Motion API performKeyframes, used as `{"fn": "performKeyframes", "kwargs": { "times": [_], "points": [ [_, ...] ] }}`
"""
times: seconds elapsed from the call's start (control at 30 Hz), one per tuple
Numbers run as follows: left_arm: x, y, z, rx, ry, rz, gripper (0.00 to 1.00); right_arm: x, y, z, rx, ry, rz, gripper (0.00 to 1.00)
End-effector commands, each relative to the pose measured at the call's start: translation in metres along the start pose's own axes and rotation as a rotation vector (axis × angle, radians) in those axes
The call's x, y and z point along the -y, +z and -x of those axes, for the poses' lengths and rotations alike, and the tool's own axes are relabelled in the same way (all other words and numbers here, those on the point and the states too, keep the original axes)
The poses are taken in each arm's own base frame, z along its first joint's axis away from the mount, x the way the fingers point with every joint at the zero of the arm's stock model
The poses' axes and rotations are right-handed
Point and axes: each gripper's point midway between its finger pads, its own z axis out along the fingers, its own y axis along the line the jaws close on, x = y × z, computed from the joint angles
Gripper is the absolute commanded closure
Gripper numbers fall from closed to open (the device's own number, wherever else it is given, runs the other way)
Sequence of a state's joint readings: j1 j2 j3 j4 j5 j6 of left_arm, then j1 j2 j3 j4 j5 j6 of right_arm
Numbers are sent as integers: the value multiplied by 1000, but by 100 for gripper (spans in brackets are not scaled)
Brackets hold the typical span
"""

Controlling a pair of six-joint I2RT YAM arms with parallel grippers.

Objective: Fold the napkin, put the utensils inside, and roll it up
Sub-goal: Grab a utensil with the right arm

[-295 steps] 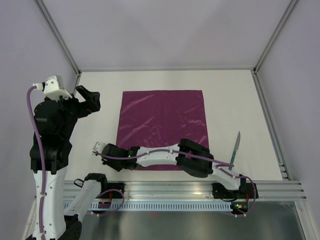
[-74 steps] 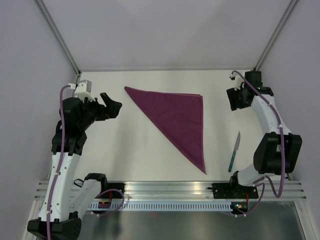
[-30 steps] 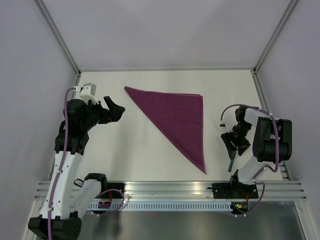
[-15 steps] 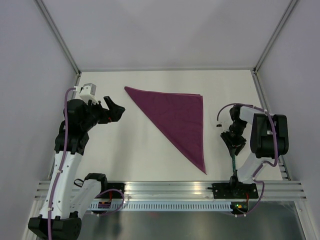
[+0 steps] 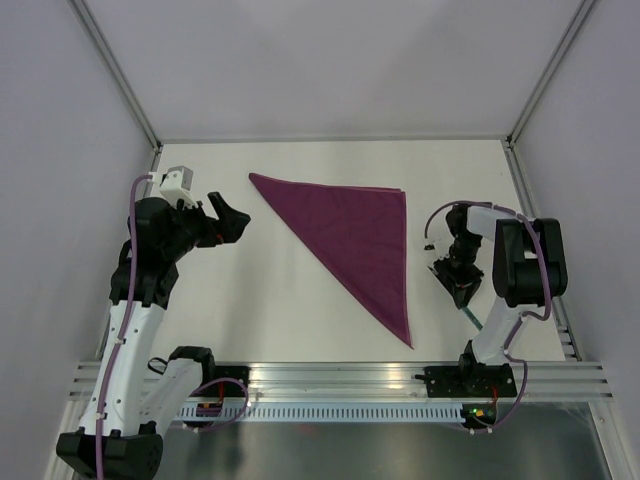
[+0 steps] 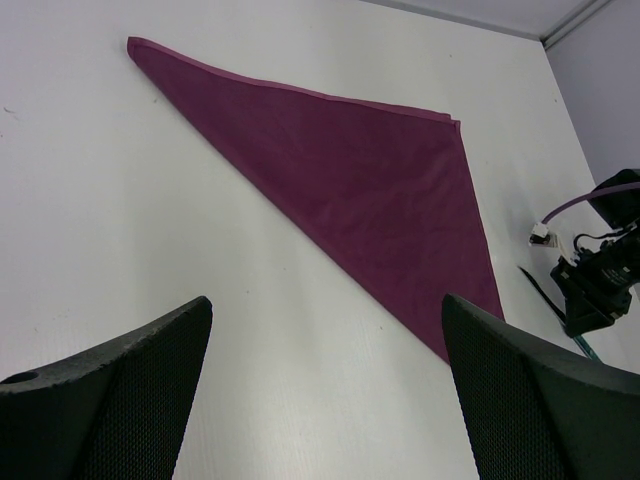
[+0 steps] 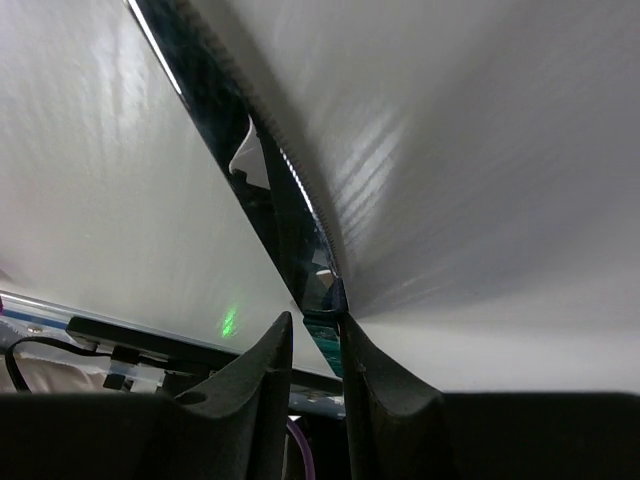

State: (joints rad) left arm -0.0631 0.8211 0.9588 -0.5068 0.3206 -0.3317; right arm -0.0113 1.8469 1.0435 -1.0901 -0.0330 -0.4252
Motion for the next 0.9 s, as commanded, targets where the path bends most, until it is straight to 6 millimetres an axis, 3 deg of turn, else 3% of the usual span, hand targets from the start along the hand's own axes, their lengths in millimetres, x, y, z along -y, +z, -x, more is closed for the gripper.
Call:
{"fn": "performKeyframes", "kwargs": {
  "times": [0.0, 0.13, 0.27, 0.4, 0.6, 0.87],
  "points": [
    [1, 1, -1, -4, -32, -5, 0, 21, -3, 66, 194, 3, -115, 69],
    [1, 2, 0, -3, -32, -4, 0, 38, -11, 88, 260, 16, -195, 70],
    [0, 2, -1, -6, -33, 2, 0, 50, -13, 97, 292, 13, -262, 71],
    [-1, 4, -2, -10, -36, 4, 0, 50, -9, 89, 295, 4, -275, 68],
    [-2, 5, -3, -15, -43, 7, 0, 47, -19, 78, 333, -20, -304, 50],
    [-4, 5, -3, -9, -39, 18, 0, 40, -30, 51, 320, -89, -325, 49]
  ]
}}
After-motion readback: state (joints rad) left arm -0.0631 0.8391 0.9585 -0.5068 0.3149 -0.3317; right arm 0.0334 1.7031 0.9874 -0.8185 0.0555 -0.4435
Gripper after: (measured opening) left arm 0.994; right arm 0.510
